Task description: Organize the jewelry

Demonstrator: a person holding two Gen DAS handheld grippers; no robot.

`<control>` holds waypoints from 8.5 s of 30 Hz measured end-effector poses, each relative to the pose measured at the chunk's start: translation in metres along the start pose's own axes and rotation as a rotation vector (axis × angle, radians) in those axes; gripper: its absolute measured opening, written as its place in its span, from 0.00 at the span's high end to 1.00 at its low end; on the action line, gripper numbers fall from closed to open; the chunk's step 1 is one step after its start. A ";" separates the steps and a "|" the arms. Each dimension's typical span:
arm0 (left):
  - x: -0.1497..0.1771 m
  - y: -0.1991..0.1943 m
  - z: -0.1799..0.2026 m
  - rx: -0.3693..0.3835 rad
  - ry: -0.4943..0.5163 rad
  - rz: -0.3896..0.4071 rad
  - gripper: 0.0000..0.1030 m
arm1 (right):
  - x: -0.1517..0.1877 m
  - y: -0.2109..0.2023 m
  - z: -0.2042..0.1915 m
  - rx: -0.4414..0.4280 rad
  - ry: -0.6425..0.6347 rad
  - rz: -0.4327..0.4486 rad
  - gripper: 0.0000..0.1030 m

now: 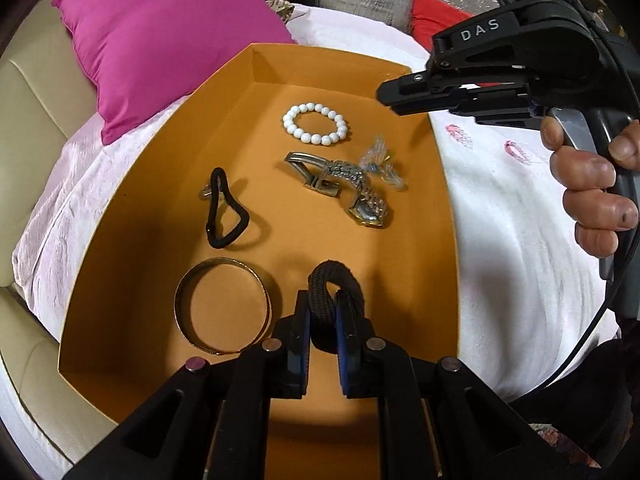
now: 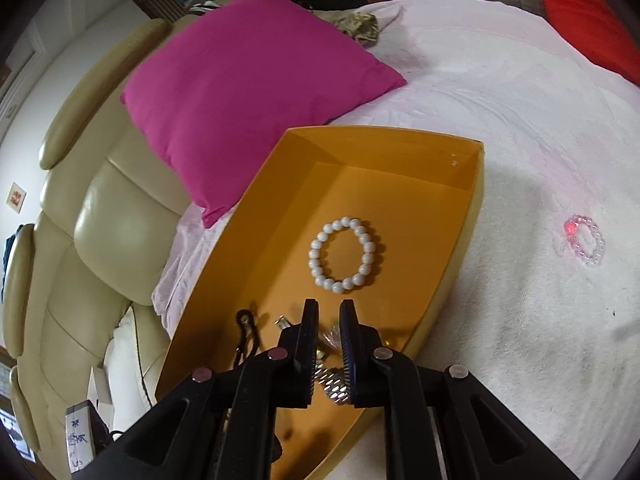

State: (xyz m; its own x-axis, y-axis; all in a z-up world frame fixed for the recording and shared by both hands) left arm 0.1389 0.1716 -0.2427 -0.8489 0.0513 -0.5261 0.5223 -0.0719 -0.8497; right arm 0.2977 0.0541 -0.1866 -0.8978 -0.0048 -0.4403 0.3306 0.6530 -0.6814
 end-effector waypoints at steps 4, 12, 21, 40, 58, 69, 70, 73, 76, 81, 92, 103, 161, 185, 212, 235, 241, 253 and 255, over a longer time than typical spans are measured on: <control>-0.003 -0.005 -0.009 0.005 -0.031 0.005 0.83 | -0.004 -0.012 -0.002 0.015 -0.032 0.035 0.87; -0.022 -0.038 -0.007 -0.012 -0.035 0.078 0.72 | -0.003 -0.090 0.046 -0.005 0.016 0.198 0.87; -0.064 -0.054 0.071 0.031 0.049 0.143 0.71 | 0.042 -0.188 0.175 0.085 0.216 0.338 0.87; -0.133 0.067 0.184 0.040 -0.098 0.105 0.71 | 0.038 -0.193 0.293 0.136 0.396 0.328 0.77; -0.156 0.106 0.186 0.048 -0.054 0.106 0.61 | 0.011 -0.154 0.289 0.482 0.218 0.205 0.92; -0.173 0.131 0.202 0.059 -0.082 0.099 0.48 | 0.042 -0.183 0.290 0.334 0.309 0.222 0.92; -0.175 0.132 0.204 0.055 -0.078 0.100 0.48 | 0.043 -0.182 0.291 0.332 0.310 0.221 0.92; -0.176 0.135 0.210 0.019 -0.039 0.101 0.60 | 0.041 -0.181 0.294 0.316 0.322 0.221 0.92; -0.175 0.139 0.212 0.026 -0.011 0.085 0.84 | 0.040 -0.183 0.294 0.288 0.327 0.237 0.92; -0.173 0.135 0.207 0.074 -0.017 0.088 0.91 | 0.038 -0.191 0.288 0.271 0.313 0.265 0.92; -0.167 0.097 0.212 0.124 0.062 0.160 0.92 | 0.034 -0.207 0.271 0.159 0.273 0.353 0.91; -0.151 0.042 0.207 0.153 0.071 0.220 0.92 | 0.033 -0.218 0.240 0.037 0.227 0.403 0.91; -0.087 -0.013 -0.070 -0.247 -0.172 0.171 0.40 | -0.065 0.028 -0.036 0.027 -0.179 -0.006 0.79; -0.005 -0.203 -0.023 -0.472 -0.160 0.351 0.18 | 0.108 -0.180 -0.097 0.074 -0.419 0.192 0.40; 0.056 -0.316 -0.038 -0.667 -0.268 0.483 0.17 | 0.226 -0.240 -0.170 0.189 -0.382 0.327 0.41; 0.049 -0.292 -0.042 -0.671 -0.230 0.455 0.17 | 0.211 -0.216 -0.168 0.232 -0.382 0.304 0.40; 0.048 -0.289 -0.047 -0.673 -0.236 0.454 0.17 | 0.206 -0.208 -0.168 0.241 -0.381 0.296 0.40; 0.046 -0.279 -0.056 -0.675 -0.237 0.447 0.17 | 0.200 -0.192 -0.168 0.254 -0.381 0.272 0.40; 0.046 -0.277 -0.057 -0.674 -0.236 0.443 0.17 | 0.199 -0.190 -0.168 0.253 -0.379 0.268 0.40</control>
State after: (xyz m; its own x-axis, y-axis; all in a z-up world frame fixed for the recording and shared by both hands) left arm -0.0402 0.2507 -0.0338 -0.5091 -0.0566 -0.8589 0.6847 0.5780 -0.4439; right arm 0.0068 0.0564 -0.0465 -0.6196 -0.1665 -0.7670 0.6359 0.4663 -0.6150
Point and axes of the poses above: each gripper's, at about its wrist camera, not at the fingertips, and y roughly the way its jaws point, z to its right, x to its underside, the point moved 2 cm from there along y, roughly the way its jaws point, and after that the axes turned 8 degrees about -x, right-handed, at the moved point
